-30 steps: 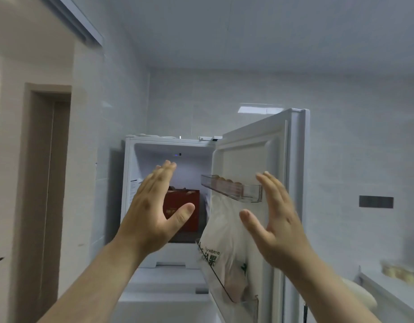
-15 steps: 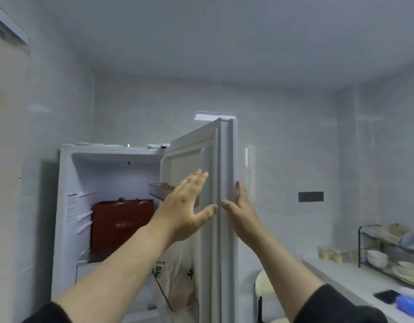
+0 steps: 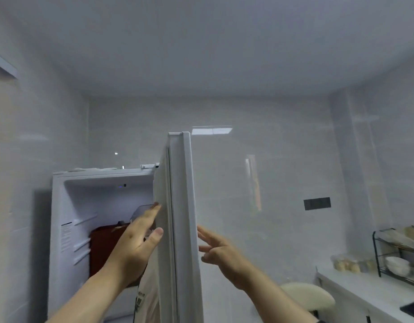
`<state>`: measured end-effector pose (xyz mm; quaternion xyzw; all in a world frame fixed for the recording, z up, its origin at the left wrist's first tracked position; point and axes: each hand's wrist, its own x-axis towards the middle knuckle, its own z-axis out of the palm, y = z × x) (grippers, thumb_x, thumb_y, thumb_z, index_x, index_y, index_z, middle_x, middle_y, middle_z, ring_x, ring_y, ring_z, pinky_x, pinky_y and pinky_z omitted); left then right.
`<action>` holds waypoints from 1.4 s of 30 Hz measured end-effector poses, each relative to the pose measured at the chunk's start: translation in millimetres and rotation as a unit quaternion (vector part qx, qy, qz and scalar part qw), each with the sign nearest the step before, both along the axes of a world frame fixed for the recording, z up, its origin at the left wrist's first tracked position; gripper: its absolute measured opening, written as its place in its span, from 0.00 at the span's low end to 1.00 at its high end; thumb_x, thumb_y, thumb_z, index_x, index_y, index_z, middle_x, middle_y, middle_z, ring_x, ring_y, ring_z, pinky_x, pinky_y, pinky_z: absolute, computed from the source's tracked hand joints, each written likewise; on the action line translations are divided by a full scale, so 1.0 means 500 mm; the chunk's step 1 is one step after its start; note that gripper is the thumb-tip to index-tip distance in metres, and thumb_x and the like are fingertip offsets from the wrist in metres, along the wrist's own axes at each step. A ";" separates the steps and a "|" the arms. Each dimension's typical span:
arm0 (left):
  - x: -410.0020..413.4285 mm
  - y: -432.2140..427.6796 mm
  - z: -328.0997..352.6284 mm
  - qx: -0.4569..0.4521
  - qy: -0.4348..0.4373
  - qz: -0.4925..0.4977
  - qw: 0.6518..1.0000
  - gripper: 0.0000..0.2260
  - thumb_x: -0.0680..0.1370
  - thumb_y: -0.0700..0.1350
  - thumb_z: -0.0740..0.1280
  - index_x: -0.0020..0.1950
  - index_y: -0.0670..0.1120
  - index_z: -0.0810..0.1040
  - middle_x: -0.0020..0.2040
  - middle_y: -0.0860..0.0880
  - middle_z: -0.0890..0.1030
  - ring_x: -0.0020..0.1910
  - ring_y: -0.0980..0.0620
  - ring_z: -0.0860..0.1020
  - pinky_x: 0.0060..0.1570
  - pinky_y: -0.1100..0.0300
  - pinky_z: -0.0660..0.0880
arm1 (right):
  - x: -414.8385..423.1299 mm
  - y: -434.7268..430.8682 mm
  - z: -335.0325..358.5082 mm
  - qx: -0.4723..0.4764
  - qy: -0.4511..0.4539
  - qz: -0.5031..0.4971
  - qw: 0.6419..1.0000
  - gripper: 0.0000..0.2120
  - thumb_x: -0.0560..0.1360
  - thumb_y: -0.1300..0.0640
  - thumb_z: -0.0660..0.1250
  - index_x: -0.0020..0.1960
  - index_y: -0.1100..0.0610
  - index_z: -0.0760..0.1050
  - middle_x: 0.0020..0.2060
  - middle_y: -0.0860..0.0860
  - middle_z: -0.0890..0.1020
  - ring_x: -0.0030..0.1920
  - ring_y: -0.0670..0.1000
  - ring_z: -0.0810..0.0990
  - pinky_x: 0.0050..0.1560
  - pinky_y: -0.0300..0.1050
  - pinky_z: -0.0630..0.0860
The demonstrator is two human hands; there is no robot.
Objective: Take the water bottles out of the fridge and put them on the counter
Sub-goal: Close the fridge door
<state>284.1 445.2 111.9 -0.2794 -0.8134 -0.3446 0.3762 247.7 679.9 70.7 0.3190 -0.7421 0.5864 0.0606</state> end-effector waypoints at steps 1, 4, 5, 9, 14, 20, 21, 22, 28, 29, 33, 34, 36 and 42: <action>0.004 -0.014 -0.001 0.018 -0.005 -0.001 1.000 0.24 0.74 0.63 0.56 0.70 0.66 0.59 0.73 0.65 0.62 0.75 0.64 0.60 0.71 0.66 0.57 | -0.013 -0.020 -0.004 0.013 0.009 -0.012 1.000 0.38 0.72 0.69 0.55 0.75 0.39 0.61 0.76 0.42 0.64 0.72 0.47 0.69 0.74 0.54 0.63; 0.020 -0.049 -0.011 0.044 -0.021 0.009 0.999 0.26 0.72 0.65 0.56 0.70 0.67 0.59 0.75 0.61 0.64 0.75 0.59 0.62 0.74 0.50 0.60 | -0.042 -0.092 -0.001 0.029 0.058 -0.019 0.998 0.30 0.81 0.61 0.54 0.77 0.37 0.53 0.75 0.33 0.55 0.76 0.44 0.59 0.75 0.41 0.55; 0.025 -0.059 -0.013 0.052 -0.026 0.014 0.998 0.26 0.72 0.66 0.57 0.70 0.67 0.59 0.76 0.59 0.64 0.75 0.58 0.63 0.74 0.49 0.61 | -0.052 -0.114 0.009 0.035 0.080 -0.024 0.996 0.28 0.83 0.58 0.54 0.75 0.34 0.51 0.73 0.30 0.54 0.76 0.41 0.55 0.74 0.36 0.53; 0.037 -0.117 -0.016 0.069 -0.029 0.035 0.997 0.32 0.69 0.67 0.62 0.72 0.71 0.57 0.77 0.61 0.61 0.76 0.59 0.61 0.73 0.46 0.62 | -0.105 -0.193 0.041 0.095 0.172 -0.046 0.979 0.28 0.80 0.41 0.57 0.73 0.28 0.46 0.76 0.33 0.45 0.75 0.33 0.44 0.72 0.36 0.47; 0.024 -0.208 -0.037 -0.002 -0.017 0.152 0.988 0.40 0.67 0.74 0.61 0.70 0.78 0.38 0.73 0.74 0.37 0.74 0.70 0.42 0.73 0.56 0.52 | -0.163 -0.286 0.058 0.191 0.250 -0.045 0.948 0.40 0.71 0.31 0.61 0.73 0.26 0.38 0.77 0.34 0.39 0.76 0.37 0.42 0.75 0.44 0.50; -0.028 -0.350 -0.057 -0.010 0.006 0.298 0.954 0.49 0.76 0.61 0.67 0.71 0.64 0.24 0.73 0.66 0.32 0.78 0.56 0.49 0.72 0.58 0.51 | -0.251 -0.414 0.062 0.241 0.357 -0.087 0.898 0.41 0.73 0.34 0.61 0.69 0.24 0.31 0.76 0.37 0.35 0.78 0.45 0.38 0.76 0.46 0.46; -0.039 -0.361 -0.060 -0.042 0.033 0.326 0.944 0.51 0.75 0.60 0.69 0.74 0.58 0.26 0.75 0.61 0.32 0.78 0.53 0.50 0.71 0.58 0.52 | -0.266 -0.436 0.057 0.238 0.375 -0.110 0.889 0.41 0.73 0.33 0.60 0.70 0.26 0.30 0.76 0.38 0.35 0.78 0.46 0.37 0.76 0.45 0.44; -0.053 -0.377 -0.062 -0.079 0.060 0.343 0.934 0.53 0.72 0.58 0.73 0.78 0.51 0.33 0.79 0.53 0.36 0.78 0.48 0.53 0.69 0.54 0.58 | -0.284 -0.462 0.051 0.232 0.386 -0.135 0.883 0.42 0.73 0.32 0.58 0.70 0.28 0.28 0.76 0.40 0.34 0.78 0.46 0.35 0.75 0.44 0.41; -0.158 -0.489 -0.073 -0.055 0.073 0.376 0.922 0.50 0.72 0.63 0.70 0.75 0.56 0.33 0.74 0.52 0.23 0.79 0.42 0.51 0.68 0.51 0.65 | -0.391 -0.591 0.008 0.238 0.404 -0.210 0.858 0.41 0.74 0.28 0.50 0.72 0.34 0.25 0.76 0.46 0.30 0.76 0.49 0.29 0.75 0.50 0.34; -0.178 -0.514 -0.073 -0.057 0.079 0.376 0.921 0.50 0.71 0.62 0.72 0.77 0.56 0.37 0.75 0.52 0.26 0.79 0.40 0.54 0.67 0.50 0.67 | -0.410 -0.612 0.006 0.238 0.414 -0.216 0.852 0.40 0.74 0.28 0.50 0.73 0.35 0.26 0.77 0.47 0.31 0.77 0.50 0.29 0.75 0.51 0.34; -0.255 -0.616 -0.067 -0.071 0.105 0.395 0.910 0.51 0.64 0.56 0.80 0.79 0.44 0.58 0.80 0.41 0.41 0.69 0.30 0.69 0.51 0.45 0.78 | -0.482 -0.659 0.010 0.240 0.442 -0.257 0.826 0.39 0.76 0.32 0.54 0.77 0.38 0.33 0.79 0.52 0.41 0.79 0.54 0.36 0.75 0.56 0.38; -0.273 -0.634 -0.069 -0.071 0.106 0.400 0.908 0.51 0.64 0.56 0.80 0.79 0.44 0.57 0.80 0.43 0.38 0.69 0.29 0.69 0.50 0.44 0.78 | -0.497 -0.659 0.012 0.246 0.439 -0.272 0.820 0.39 0.76 0.33 0.54 0.77 0.39 0.34 0.79 0.52 0.41 0.79 0.55 0.37 0.75 0.57 0.38; -0.316 -0.671 -0.074 -0.078 0.110 0.409 0.902 0.53 0.63 0.57 0.81 0.79 0.44 0.56 0.80 0.44 0.38 0.70 0.28 0.66 0.52 0.43 0.77 | -0.529 -0.664 0.013 0.261 0.435 -0.294 0.810 0.40 0.76 0.33 0.55 0.78 0.40 0.36 0.79 0.53 0.42 0.79 0.57 0.38 0.75 0.58 0.38; -0.435 -0.718 -0.080 -0.110 0.092 0.448 0.882 0.47 0.67 0.64 0.71 0.75 0.36 0.62 0.77 0.32 0.57 0.75 0.30 0.56 0.68 0.37 0.60 | -0.585 -0.711 0.014 0.269 0.446 -0.312 0.795 0.39 0.74 0.36 0.61 0.80 0.47 0.53 0.78 0.60 0.56 0.78 0.62 0.52 0.73 0.62 0.48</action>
